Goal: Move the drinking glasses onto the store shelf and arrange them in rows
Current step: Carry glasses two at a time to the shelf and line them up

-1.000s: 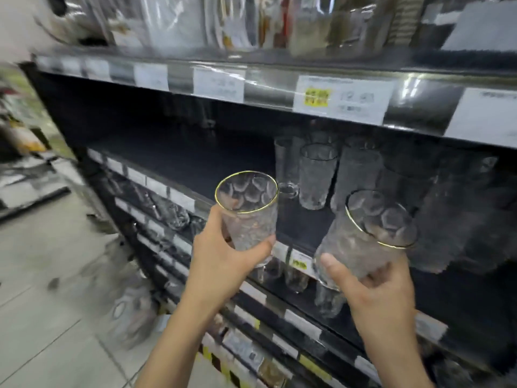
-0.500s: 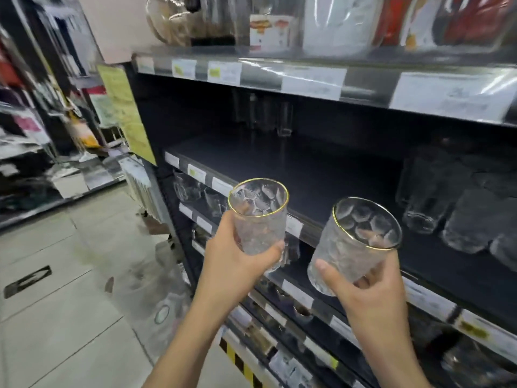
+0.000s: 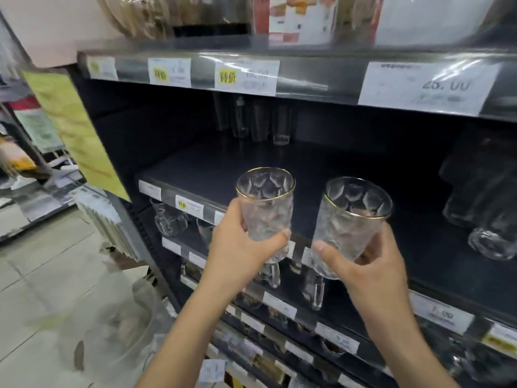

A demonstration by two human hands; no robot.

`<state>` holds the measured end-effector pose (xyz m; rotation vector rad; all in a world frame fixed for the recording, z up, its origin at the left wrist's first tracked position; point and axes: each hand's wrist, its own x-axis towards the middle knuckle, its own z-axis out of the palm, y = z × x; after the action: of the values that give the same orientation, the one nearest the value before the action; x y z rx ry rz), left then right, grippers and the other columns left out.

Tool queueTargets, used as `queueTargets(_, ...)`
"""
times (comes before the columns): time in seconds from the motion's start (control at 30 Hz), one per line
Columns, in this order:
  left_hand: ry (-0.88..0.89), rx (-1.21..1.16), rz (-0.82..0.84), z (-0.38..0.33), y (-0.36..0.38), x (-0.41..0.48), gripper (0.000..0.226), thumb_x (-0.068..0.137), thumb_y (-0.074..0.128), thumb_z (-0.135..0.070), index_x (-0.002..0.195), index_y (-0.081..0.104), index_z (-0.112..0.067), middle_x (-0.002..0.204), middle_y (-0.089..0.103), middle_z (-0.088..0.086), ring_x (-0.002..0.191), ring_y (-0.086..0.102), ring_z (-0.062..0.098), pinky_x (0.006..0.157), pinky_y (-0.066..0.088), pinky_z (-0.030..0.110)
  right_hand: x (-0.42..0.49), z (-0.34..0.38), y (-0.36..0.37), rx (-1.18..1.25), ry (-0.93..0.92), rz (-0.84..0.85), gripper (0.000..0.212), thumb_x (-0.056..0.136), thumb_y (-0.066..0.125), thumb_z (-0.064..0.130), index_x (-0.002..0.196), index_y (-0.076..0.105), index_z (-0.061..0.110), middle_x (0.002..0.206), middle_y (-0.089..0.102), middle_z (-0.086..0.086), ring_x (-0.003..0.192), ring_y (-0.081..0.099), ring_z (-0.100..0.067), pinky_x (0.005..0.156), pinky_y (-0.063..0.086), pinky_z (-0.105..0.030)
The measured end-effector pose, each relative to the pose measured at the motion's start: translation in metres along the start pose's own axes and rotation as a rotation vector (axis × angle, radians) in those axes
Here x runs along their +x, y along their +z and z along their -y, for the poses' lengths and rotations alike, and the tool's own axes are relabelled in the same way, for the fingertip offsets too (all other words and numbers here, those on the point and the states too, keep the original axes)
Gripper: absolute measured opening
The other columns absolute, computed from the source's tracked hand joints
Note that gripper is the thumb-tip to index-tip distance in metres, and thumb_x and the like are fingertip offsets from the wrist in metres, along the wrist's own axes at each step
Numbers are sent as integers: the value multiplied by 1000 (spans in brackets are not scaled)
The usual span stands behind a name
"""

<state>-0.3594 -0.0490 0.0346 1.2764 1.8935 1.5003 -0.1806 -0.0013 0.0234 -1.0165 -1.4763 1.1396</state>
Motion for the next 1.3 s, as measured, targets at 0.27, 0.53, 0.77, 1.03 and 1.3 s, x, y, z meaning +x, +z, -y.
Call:
queueTargets(0.27, 4, 55, 86, 25, 11, 102, 54, 69, 86, -37, 113, 55, -34, 98, 69, -19, 88, 64, -10, 73, 50, 9, 82, -19, 30, -24, 26, -149, 53, 68, 87, 32, 109, 55, 42, 95, 64, 34, 85, 60, 16, 75, 46, -21)
queueTargets(0.53, 52, 54, 204, 40, 33, 166, 58, 67, 86, -33, 113, 51, -28, 95, 62, -22, 90, 60, -8, 73, 48, 10, 125, -39, 41, -38, 75, -270, 53, 69, 88, 25, 108, 54, 40, 96, 68, 25, 88, 65, 8, 79, 51, -23)
queueTargets(0.77, 125, 36, 309, 52, 39, 195, 62, 68, 86, -30, 117, 49, -25, 100, 60, -22, 96, 58, -7, 79, 48, 11, 136, -44, 57, -64, 75, -322, 55, 67, 89, 21, 105, 54, 38, 103, 69, 15, 93, 66, 3, 85, 52, -26)
queueTargets(1.03, 150, 11, 433, 63, 27, 215, 66, 68, 85, -35, 120, 45, -27, 107, 61, -19, 101, 59, -3, 81, 49, 17, 147, -48, 86, -48, 53, -349, 58, 66, 89, 19, 111, 54, 30, 104, 71, 10, 95, 69, -3, 89, 54, -32)
queueTargets(1.3, 155, 4, 563, 70, 18, 236, 68, 75, 83, -34, 129, 42, -27, 116, 61, -14, 107, 59, 3, 77, 42, 10, 153, -49, 95, -86, 50, -393, 65, 64, 89, 22, 117, 53, 28, 108, 70, 8, 101, 67, -8, 95, 53, -39)
